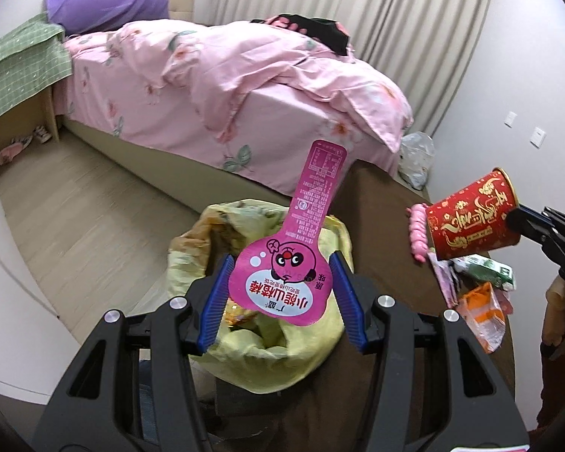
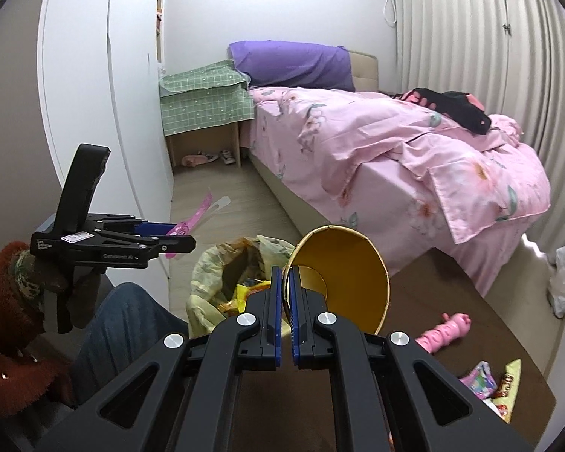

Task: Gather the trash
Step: 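Grasp the red paper cup with the right tool while the left tool carries the pink card, then drop the pink card and red cup into the yellow trash bag with both tools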

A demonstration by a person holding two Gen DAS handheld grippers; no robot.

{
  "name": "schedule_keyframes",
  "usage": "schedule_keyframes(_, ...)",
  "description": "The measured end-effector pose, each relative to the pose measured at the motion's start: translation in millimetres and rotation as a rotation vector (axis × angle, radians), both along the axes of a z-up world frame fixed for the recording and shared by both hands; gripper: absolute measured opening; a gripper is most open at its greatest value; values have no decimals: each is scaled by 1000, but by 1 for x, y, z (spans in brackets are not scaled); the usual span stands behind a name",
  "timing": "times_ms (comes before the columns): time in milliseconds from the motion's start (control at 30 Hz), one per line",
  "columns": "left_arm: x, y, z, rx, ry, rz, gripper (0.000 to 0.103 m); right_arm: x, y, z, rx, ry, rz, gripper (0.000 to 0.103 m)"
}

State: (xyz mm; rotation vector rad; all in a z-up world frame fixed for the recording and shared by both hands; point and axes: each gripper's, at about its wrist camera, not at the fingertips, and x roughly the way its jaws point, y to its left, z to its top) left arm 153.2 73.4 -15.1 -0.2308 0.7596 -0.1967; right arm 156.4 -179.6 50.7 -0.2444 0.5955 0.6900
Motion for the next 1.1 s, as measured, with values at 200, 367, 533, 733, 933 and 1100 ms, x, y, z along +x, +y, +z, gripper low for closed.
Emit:
schedule_keyframes(200,19,12,-27,-18,53,25,50,25,25,-24,4,52,22,6)
schedule_keyframes(367,42,10,-57,-25,107,3,50,60,49,-52,35,142,63,6)
schedule_keyframes(533,60,9,-92,2,192,-8,50,98,77,-89,36,249,87,6)
schedule_keyframes(733,65,11,-116,2,233,-27,50,122,92,-135,11,370,85,6)
schedule_keyframes(933,69,14,-120,-2,228,-54,50,130,96,-162,-26,426,85,6)
schedule_keyframes(1100,70,13,-124,-17,228,-73,50,129,96,-168,-50,428,93,6)
